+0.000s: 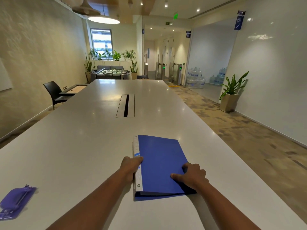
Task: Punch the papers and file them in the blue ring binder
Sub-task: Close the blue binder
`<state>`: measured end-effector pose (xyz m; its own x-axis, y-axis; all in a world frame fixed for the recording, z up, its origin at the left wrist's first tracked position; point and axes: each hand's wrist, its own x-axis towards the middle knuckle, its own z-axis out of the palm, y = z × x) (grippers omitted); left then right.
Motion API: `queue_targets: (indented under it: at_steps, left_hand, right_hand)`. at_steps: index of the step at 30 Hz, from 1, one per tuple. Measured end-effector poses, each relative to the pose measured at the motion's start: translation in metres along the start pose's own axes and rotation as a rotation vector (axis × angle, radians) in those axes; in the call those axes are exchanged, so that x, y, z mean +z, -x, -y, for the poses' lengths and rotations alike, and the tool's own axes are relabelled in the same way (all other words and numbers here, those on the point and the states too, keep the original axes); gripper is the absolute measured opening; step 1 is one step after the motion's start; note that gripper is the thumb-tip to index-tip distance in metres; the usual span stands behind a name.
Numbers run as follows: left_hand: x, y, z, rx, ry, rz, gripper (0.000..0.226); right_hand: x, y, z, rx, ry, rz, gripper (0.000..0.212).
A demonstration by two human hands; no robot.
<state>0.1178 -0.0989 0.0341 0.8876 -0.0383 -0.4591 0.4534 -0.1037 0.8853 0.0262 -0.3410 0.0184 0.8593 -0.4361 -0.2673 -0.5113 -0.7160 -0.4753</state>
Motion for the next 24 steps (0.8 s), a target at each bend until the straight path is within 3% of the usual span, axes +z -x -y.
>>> queue_targets:
  at_steps: [4, 8, 13, 19, 24]
  left_hand:
    - [-0.012, -0.008, -0.002, -0.032, 0.010, 0.099, 0.048]
    - [-0.025, -0.019, -0.001, -0.009, 0.052, 0.115, 0.046]
    - [-0.049, -0.032, -0.002, 0.037, 0.146, 0.070, 0.052]
    - [-0.084, -0.045, -0.004, 0.062, 0.242, 0.082, 0.051]
    - [-0.101, -0.060, -0.003, 0.097, 0.237, 0.087, 0.044]
  right_hand:
    - [0.001, -0.003, 0.002, -0.032, -0.101, 0.016, 0.109]
    - [0.005, -0.003, 0.015, -0.061, -0.162, 0.021, 0.122]
    - [0.015, -0.008, 0.028, -0.080, -0.288, -0.035, 0.112]
    - [0.028, -0.022, 0.050, -0.126, -0.569, 0.057, 0.103]
    - [0.038, -0.037, 0.067, -0.110, -0.628, 0.084, 0.076]
